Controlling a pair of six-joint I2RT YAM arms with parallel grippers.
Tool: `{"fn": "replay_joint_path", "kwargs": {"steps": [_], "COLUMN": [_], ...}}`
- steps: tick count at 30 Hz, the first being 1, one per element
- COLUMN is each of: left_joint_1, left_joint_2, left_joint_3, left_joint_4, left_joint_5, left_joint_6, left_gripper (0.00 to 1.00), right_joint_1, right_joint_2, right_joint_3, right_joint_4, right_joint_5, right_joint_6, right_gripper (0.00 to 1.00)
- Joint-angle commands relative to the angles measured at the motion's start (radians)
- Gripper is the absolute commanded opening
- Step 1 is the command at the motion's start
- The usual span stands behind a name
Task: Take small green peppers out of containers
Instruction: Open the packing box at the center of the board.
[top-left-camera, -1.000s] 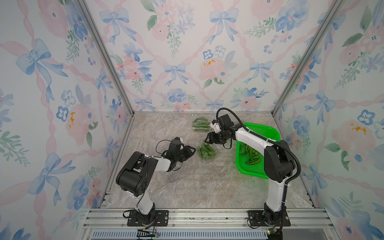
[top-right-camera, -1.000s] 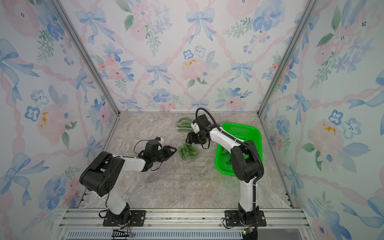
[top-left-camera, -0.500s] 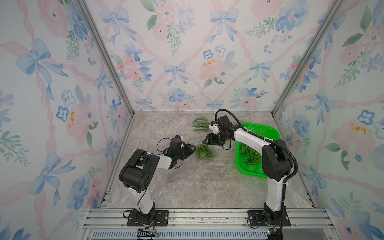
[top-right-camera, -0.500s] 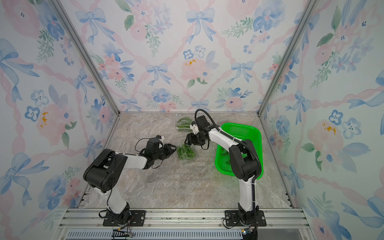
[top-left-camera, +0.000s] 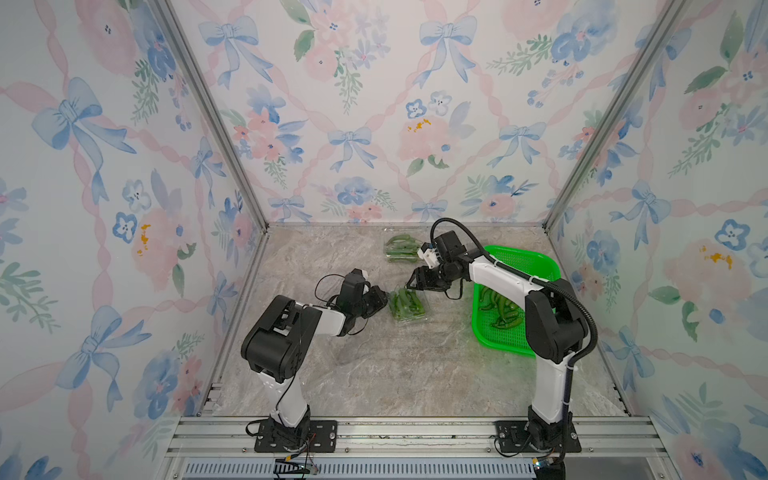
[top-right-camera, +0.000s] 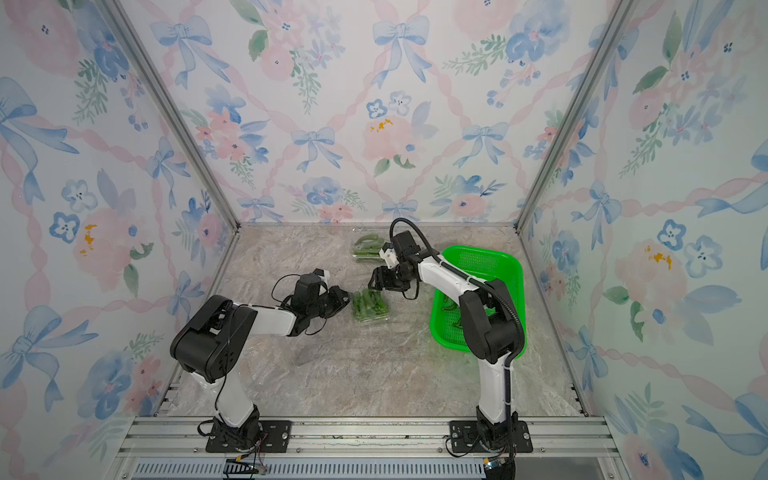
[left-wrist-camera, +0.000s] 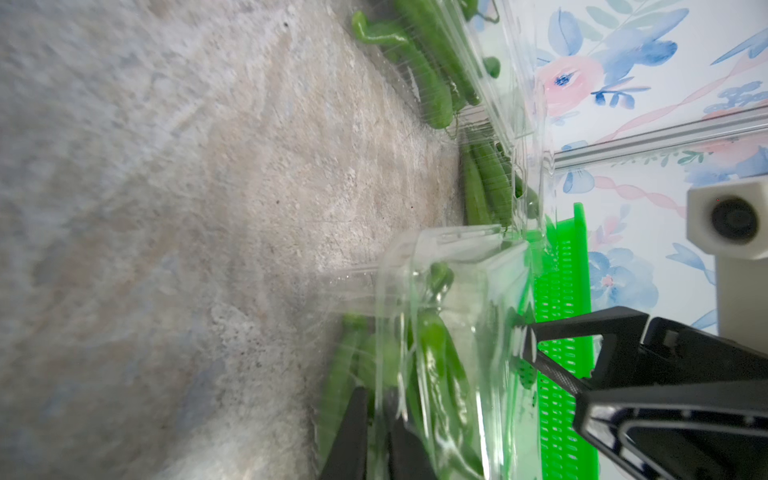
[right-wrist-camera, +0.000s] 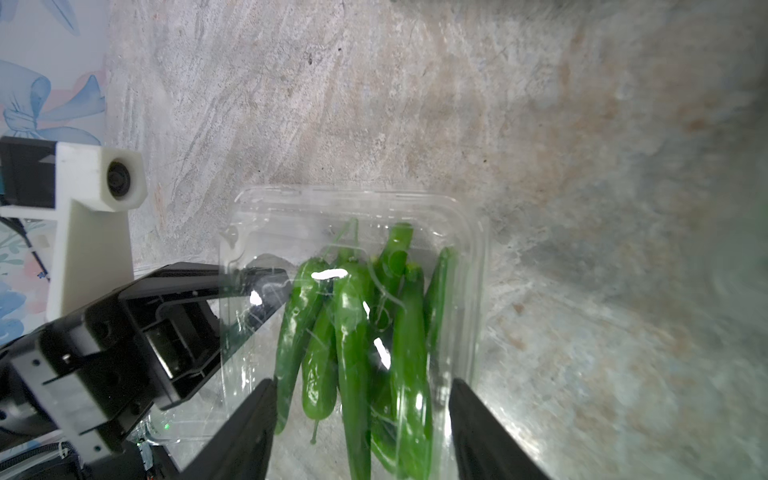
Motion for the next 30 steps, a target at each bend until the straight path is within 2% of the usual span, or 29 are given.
{"fn": "replay_joint_path", "kwargs": {"steps": [1,6,9,11,13,22,30], "left_joint_1": [-0.004,-0.002,-0.003,-0.006,-0.006,-0.008,-0.009], "left_joint_2": [-0.039,-0.052,-0.066,-0.079,-0.09,-0.085,-0.059], "left_joint_3": [-0.01,-0.019,-0.026,-0.03,-0.03,-0.017,-0.008], "left_joint_4": [-0.001,-0.018,-0.029,-0.047,-0.065,-0.147,-0.152], "left_joint_5": [-0.007,-0.019,-0.028,-0.041,-0.051,-0.075,-0.073], "left_joint_6": [0.022,0.023,0.017,0.015,0.015,0.021,0.02], "left_gripper": [0.12,0.11,0.1,0.11,0.12,0.12,0.12], "right_joint_1": [-0.031,-0.031,-0.004,0.05,0.104,0.339,0.426], "right_joint_2": [-0.088,-0.182,-0.226,-0.248,-0.256,-0.207,-0.103], "right_joint_3": [-0.037,-0.082,-0.093,-0.091,-0.09,-0.075,-0.045], "right_joint_4": [-0.007,-0.033,-0.079,-0.126,-0.146,-0.115,-0.073], "right_joint_5": [0.049,0.165,0.275,0.393,0.443,0.548,0.57], "right_joint_6": [-0.006,-0.019,-0.031,-0.049,-0.055,-0.024,0.0], "right_gripper": [0.67,0.67,0.68,0.68,0.67,0.62,0.62]}}
